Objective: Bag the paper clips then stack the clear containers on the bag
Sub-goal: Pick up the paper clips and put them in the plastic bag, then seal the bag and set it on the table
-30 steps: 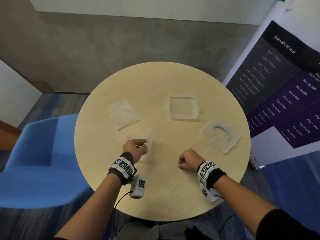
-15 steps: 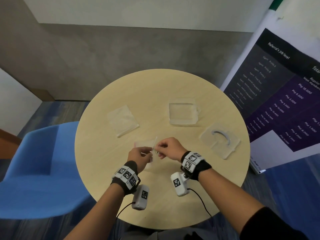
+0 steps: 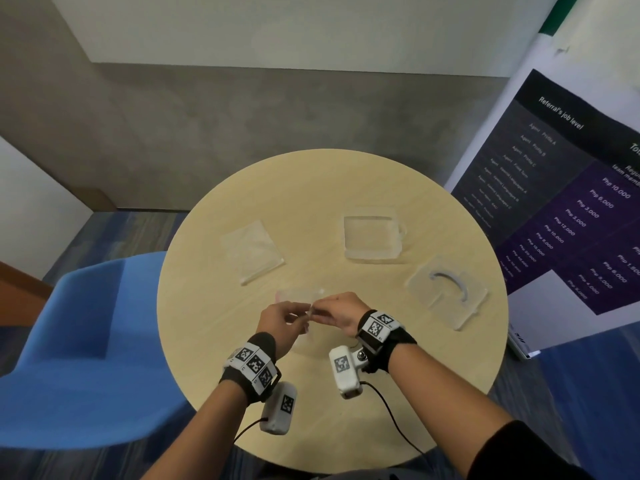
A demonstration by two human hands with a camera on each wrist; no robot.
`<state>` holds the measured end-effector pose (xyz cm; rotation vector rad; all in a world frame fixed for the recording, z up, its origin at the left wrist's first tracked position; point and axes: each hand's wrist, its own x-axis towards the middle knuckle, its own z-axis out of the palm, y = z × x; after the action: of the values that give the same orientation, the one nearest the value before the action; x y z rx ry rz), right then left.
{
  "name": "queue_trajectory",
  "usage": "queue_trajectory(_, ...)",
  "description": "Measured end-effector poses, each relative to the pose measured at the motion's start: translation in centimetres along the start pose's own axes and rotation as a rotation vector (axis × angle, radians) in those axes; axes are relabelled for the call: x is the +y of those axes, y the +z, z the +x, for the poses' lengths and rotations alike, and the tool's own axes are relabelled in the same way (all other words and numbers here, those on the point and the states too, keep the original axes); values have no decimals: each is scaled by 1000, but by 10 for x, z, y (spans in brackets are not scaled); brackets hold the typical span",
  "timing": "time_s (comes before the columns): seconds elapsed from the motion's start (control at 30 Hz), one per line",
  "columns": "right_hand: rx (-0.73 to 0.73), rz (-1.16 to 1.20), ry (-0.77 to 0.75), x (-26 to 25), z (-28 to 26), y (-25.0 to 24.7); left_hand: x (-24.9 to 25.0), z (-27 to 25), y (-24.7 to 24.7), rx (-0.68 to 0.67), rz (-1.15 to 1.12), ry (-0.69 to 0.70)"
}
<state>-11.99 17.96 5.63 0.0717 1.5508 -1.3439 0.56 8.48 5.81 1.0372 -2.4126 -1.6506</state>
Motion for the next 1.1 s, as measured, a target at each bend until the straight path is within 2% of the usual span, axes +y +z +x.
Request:
queue_trajectory(0.13, -73, -18, 23, -3, 3, 2, -5, 1, 3, -3, -10, -17)
queue_trajectory(0.2, -63, -155, -14, -3, 4, 3, -5, 0, 4, -1, -24, -23)
queue_trajectory(0.33, 151, -468, -187, 3, 0, 2, -4, 2, 2, 6, -19, -24)
queue_trajectory(0.43, 124, -695, -294, 4, -4, 4, -3, 4, -1, 8, 26, 1)
queue_trajectory(0.5, 60, -837, -304, 1, -6, 5, -4, 6, -3, 19, 52, 8)
queue_trajectory(0.57, 8, -823, -265, -1, -5, 4, -6, 9, -5, 30, 58, 4)
queue_trajectory(0.67, 21, -793, -265, -4, -3, 4, -6, 11, -5, 23, 45, -3)
queue_trajectory(0.77, 92, -858, -346, -4, 0, 2, -6, 14, -4, 7, 30, 6)
queue_trajectory(0.87, 80, -896, -424, -5, 1, 2, -8, 17, -6, 16, 24, -1)
queue_trajectory(1.03, 184, -715, -564, -16, 6, -13, -14, 19, -22, 32, -41, -2)
queue_trajectory(1.1, 87, -761, -590, -21, 8, -19, -16, 21, -30, -10, -87, 23)
